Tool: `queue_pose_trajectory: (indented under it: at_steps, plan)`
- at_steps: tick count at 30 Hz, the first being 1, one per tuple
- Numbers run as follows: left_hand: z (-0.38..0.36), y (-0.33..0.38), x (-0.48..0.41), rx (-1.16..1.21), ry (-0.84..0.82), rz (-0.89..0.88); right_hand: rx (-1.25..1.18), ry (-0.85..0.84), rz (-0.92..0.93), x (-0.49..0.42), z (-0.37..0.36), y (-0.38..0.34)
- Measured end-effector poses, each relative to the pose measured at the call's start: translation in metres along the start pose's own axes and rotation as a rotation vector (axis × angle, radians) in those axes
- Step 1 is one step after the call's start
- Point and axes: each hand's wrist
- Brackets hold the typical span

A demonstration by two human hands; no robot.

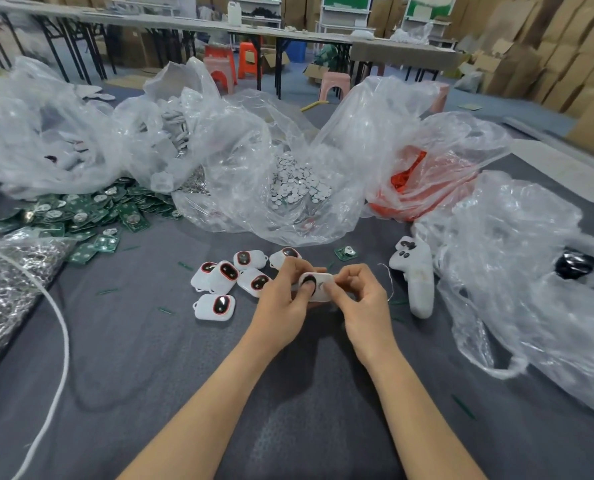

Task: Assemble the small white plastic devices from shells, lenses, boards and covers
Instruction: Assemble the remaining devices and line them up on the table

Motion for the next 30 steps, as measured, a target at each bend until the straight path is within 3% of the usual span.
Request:
queue_pose_trajectory:
  at_steps: [7, 13, 21, 27, 30]
  plan:
    - [0.004, 0.005, 0.007, -0.034, -0.018, -0.041, 0.068, -0.051, 0.021, 0.002, -0.001, -0.001]
    - [0.004, 0.005, 0.006, -0.145, -0.070, -0.033, 0.311, -0.018, 0.037, 0.006, -0.009, 0.005]
    - [-0.005, 0.007, 0.005, -0.316, 0.095, -0.082, 0.412, 0.015, 0.054, -0.001, -0.003, 0.001]
    - [-0.004, 0.003, 0.005, -0.571, 0.036, -0.032, 0.608, -0.051, 0.038, -0.011, -0.003, -0.001]
    - [0.000, 0.001, 0.004, -0.559, -0.021, -0.017, 0.710, -0.070, -0.011, -0.021, -0.002, -0.003]
Point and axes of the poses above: each hand's wrist, its own x-axis away from the middle knuckle, its own z-axis out of the back of the hand, y = z × x, and after that the axes turned 3 degrees about -z, right-handed
